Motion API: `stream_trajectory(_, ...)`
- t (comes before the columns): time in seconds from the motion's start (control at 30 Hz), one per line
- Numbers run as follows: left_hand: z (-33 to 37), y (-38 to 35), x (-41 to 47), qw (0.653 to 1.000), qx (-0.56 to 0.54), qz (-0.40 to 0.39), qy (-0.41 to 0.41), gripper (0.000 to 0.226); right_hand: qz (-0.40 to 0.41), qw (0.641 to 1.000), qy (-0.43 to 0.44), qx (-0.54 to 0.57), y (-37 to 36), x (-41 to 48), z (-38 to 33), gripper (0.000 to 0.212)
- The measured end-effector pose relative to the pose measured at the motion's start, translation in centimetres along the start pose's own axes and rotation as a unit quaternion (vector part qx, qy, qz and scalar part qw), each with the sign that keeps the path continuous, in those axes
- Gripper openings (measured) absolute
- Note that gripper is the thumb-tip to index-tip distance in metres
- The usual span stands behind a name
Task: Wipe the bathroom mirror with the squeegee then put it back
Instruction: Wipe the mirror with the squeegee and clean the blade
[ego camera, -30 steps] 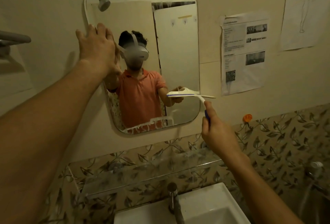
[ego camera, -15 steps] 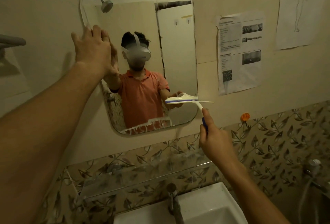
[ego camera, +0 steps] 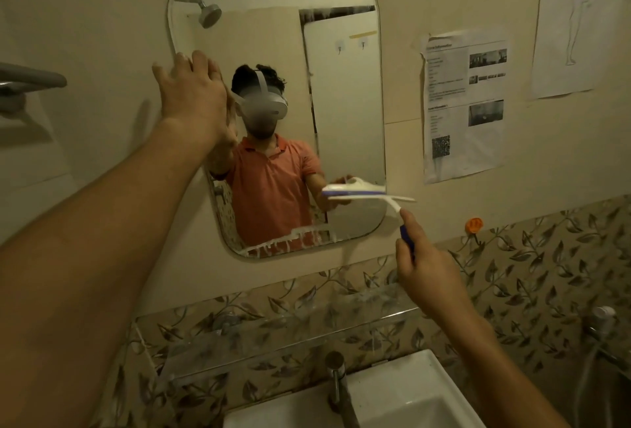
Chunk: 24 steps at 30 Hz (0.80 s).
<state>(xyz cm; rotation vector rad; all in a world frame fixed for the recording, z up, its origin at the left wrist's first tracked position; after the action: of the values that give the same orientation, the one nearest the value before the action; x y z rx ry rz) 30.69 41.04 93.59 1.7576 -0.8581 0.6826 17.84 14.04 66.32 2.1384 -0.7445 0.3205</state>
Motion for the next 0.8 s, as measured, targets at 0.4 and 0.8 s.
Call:
stream_trajectory(0.4, -0.2, -0.4, 0.2, 1.000, -0.008, -0.004, -0.001, 0.127, 0.095, 0.988, 0.120, -0.022, 10.4, 9.2, -16.8, 0.054)
stream_trajectory(0.8, -0.3, -0.7, 0.4, 1.000, 0.003, 0.001, -0.006, 0.127, 0.089, 0.987, 0.107, -0.077, 7.0, 8.3, -15.8, 0.062)
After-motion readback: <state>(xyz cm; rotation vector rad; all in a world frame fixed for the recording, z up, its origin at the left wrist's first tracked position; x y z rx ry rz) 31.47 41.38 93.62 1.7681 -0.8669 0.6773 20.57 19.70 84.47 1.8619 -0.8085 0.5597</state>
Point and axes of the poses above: each hand's wrist, its own x-axis towards the middle knuckle, its own y-axis out of the back of the hand, z = x × y, the point moved 8 cm from there along x, towards the middle knuckle, and after that the axes turned 6 degrees about -x, right-handed, at the moved point
